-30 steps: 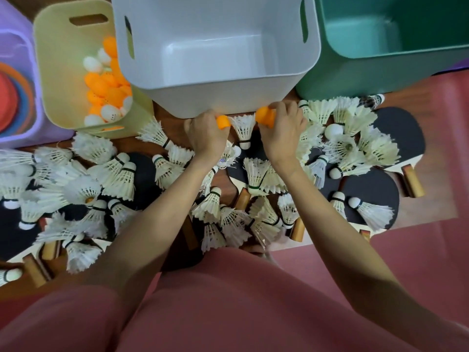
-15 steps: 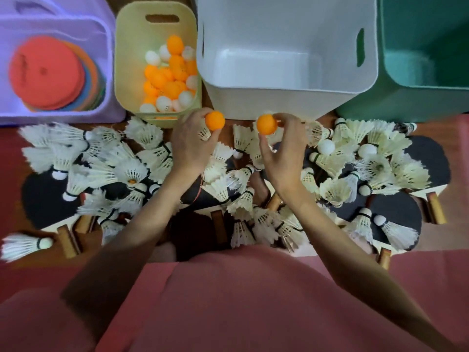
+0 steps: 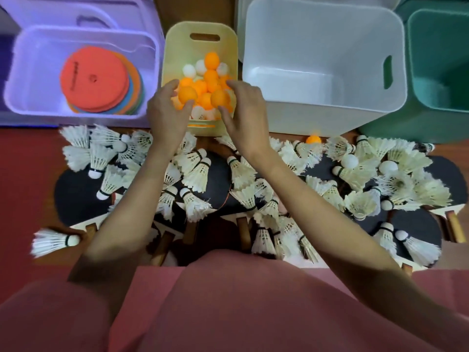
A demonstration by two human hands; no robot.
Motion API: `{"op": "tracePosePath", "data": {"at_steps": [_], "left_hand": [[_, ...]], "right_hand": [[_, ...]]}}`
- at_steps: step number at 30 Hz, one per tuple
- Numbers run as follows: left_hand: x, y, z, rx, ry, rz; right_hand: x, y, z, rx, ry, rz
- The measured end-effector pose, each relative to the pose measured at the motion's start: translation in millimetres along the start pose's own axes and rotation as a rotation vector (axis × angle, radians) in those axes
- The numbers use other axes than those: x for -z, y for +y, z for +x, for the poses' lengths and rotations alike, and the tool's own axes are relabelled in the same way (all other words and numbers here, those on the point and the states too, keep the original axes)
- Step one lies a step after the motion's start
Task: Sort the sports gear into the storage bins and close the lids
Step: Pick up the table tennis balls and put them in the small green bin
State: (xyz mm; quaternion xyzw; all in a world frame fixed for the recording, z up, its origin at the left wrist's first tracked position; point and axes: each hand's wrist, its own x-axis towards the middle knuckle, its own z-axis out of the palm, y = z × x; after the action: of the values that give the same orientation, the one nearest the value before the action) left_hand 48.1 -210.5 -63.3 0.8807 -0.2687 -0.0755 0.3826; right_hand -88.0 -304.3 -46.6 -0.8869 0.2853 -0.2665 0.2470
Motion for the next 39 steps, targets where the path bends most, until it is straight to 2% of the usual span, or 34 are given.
{"op": "tracePosePath", "data": {"at_steps": [3, 9, 13, 19, 25, 35, 39], "left_hand": [[-0.4, -2.2, -2.0, -0.018, -0.018, -0.001], [-20.6, 26.6, -42.8, -0.237, 0.039, -0.126], [-50.4, 56.3, -71.7, -0.345, -0.095, -0.133], [-115.2, 100.7, -91.9, -0.352, -0.355, -0.013], [-177.0, 140.1, -97.7, -0.265, -0.466, 0.186], [-245.3, 165.2, -121.2, 0.091, -0.361, 0.385], [-263.2, 167.3, -124.7, 0.178, -0.352, 0.455]], "right_hand": [[2.2, -0.2, -5.1, 0.0, 0.015, 0.013], [36.5, 43.0, -62.0, -0.109, -0.013, 0.004], [70.7, 92.8, -100.6, -0.244, -0.011, -0.07], [120.7, 157.4, -135.3, -0.482, 0.08, -0.175], [139.3, 203.2, -138.8, -0.626, 0.055, -0.202], [131.6, 222.2, -126.7, -0.616, -0.108, -0.399], [126.9, 223.2, -122.2, -0.638, -0.181, -0.441]]}}
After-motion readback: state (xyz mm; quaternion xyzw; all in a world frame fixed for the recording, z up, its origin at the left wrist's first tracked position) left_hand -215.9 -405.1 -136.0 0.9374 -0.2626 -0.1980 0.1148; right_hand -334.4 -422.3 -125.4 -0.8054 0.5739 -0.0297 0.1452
